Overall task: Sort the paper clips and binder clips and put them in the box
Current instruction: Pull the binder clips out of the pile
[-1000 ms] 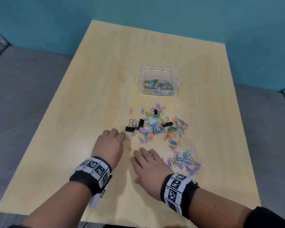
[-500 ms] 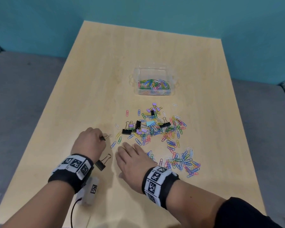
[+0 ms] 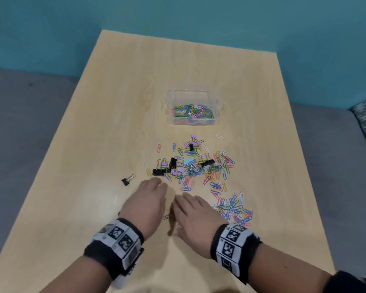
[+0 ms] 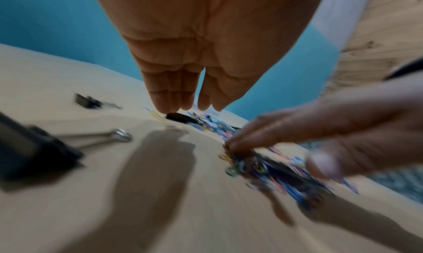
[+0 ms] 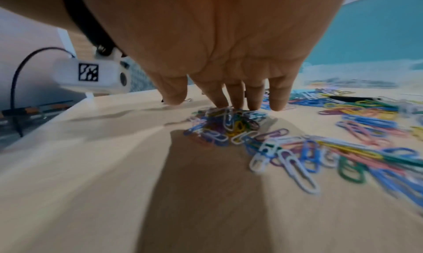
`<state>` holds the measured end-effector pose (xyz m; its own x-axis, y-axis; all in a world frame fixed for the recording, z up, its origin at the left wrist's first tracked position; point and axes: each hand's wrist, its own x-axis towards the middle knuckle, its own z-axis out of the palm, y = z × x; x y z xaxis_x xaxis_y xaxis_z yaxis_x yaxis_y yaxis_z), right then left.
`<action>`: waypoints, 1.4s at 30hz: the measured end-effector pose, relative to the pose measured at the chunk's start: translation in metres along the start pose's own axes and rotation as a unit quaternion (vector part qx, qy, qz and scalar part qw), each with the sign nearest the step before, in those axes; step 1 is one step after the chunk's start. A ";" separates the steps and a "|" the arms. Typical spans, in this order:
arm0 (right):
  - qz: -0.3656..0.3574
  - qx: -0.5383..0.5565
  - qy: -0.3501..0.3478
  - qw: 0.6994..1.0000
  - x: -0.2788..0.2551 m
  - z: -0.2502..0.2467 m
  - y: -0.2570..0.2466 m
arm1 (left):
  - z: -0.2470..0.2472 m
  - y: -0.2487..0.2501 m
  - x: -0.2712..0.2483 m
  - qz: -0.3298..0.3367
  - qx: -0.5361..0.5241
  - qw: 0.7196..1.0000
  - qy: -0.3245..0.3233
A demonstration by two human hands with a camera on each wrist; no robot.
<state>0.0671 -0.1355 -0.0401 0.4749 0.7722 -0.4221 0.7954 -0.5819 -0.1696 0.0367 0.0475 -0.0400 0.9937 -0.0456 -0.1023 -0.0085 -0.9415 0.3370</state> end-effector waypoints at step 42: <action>0.043 0.035 0.082 0.995 0.028 0.000 0.015 | 0.020 -0.002 0.025 0.024 0.002 0.998 -0.056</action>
<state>0.0924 -0.1231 -0.0543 0.5993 0.7471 -0.2876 0.7239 -0.6592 -0.2037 0.0592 0.0418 -0.0615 0.9735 -0.1283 -0.1893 -0.0573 -0.9382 0.3414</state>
